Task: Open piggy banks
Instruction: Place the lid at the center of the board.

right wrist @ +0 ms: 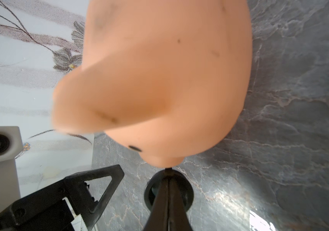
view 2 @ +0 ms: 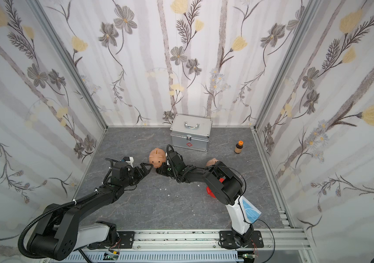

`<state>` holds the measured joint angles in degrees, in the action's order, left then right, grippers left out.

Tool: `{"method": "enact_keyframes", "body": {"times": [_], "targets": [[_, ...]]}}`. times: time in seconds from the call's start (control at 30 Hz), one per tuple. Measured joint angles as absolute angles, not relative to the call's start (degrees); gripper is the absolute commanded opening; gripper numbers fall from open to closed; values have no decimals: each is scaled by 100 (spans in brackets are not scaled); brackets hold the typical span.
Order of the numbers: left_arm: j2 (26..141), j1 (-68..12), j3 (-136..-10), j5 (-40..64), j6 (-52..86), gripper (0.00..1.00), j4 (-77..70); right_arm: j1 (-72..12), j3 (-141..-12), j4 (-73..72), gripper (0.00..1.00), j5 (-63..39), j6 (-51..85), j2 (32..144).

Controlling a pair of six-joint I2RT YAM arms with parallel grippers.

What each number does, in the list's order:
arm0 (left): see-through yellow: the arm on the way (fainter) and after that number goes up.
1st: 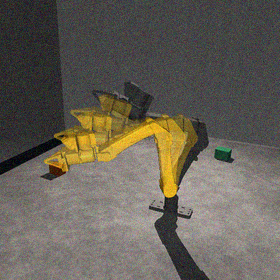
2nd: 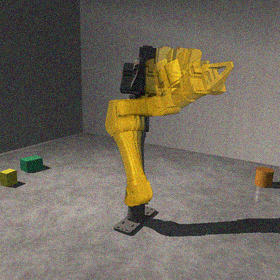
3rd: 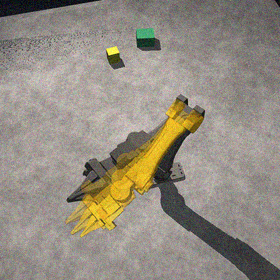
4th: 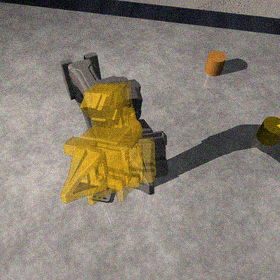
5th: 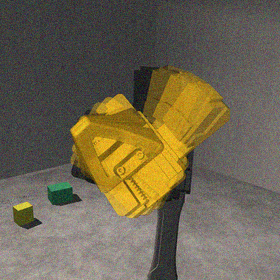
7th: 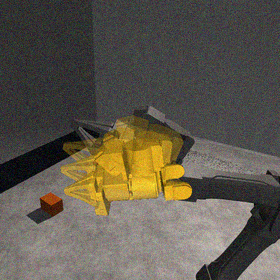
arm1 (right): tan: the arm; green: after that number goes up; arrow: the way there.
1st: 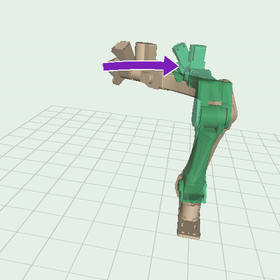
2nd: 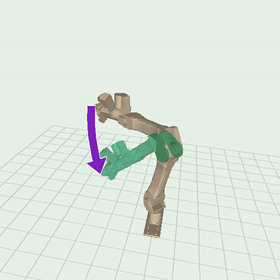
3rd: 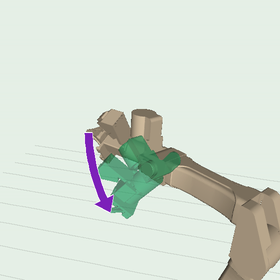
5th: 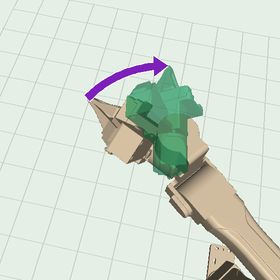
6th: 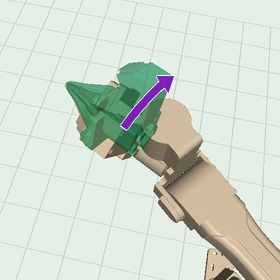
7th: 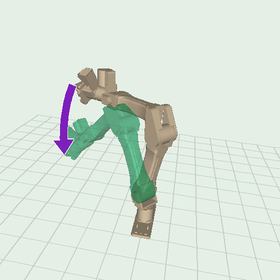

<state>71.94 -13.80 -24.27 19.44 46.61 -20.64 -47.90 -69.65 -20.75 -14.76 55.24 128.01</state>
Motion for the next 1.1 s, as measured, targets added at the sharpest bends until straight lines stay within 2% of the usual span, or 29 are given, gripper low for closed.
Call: {"method": "enact_keyframes", "body": {"times": [0.7,0.93,1.1], "targets": [[7419,-1376,-2495,1855,4521,100,-1846,-4687,-7260,-2235,0,-1645,6010,13327],[7417,-1376,-2495,1865,4521,100,-1846,-4670,-7288,-2239,12,-1664,6042,13356],[7400,-1376,-2495,1865,4521,100,-1844,-4661,-7288,-2241,15,-1688,6062,13358]]}}
